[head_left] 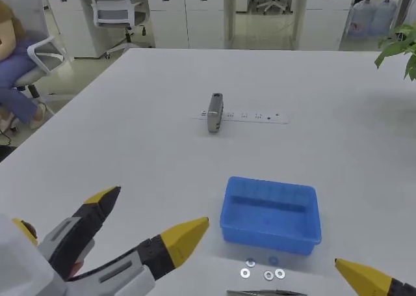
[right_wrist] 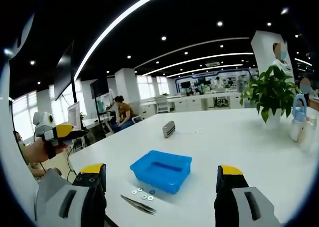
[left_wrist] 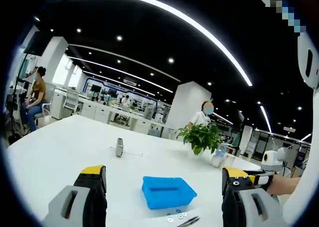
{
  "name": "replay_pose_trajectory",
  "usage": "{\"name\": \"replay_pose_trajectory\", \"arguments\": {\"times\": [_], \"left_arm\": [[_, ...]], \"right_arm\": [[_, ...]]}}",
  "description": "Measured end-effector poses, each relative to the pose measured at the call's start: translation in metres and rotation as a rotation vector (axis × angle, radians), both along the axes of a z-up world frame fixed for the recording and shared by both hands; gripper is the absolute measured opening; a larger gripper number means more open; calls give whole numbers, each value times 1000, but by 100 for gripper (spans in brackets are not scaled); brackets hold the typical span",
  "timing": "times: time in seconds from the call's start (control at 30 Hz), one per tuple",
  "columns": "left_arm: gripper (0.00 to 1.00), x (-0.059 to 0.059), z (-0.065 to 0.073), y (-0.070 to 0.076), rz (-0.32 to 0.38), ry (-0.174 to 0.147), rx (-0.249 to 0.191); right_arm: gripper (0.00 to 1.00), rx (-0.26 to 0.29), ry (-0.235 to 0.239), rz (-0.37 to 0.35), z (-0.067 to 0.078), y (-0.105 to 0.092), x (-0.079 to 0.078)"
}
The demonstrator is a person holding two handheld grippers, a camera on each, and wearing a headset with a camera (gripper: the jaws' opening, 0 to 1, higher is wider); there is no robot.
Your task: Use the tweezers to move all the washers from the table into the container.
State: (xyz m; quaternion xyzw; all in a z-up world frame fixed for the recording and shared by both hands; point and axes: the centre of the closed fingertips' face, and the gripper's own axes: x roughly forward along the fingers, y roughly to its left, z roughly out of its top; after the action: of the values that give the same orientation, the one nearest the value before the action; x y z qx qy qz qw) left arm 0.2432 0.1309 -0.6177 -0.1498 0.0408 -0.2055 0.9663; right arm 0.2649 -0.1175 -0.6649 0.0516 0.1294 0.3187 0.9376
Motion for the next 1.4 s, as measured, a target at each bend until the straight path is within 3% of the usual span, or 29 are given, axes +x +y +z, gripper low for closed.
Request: {"name": "replay_pose_trajectory", "arguments": {"times": [0.7,1.4], "left_arm": [[99,-2,-2,0,-2,10,-12],[98,-1,-8,-8,-21,30,11]], "right_arm": [[90,-9,5,7,-2,1,1],[88,-13,15,0,-3,1,0]]}}
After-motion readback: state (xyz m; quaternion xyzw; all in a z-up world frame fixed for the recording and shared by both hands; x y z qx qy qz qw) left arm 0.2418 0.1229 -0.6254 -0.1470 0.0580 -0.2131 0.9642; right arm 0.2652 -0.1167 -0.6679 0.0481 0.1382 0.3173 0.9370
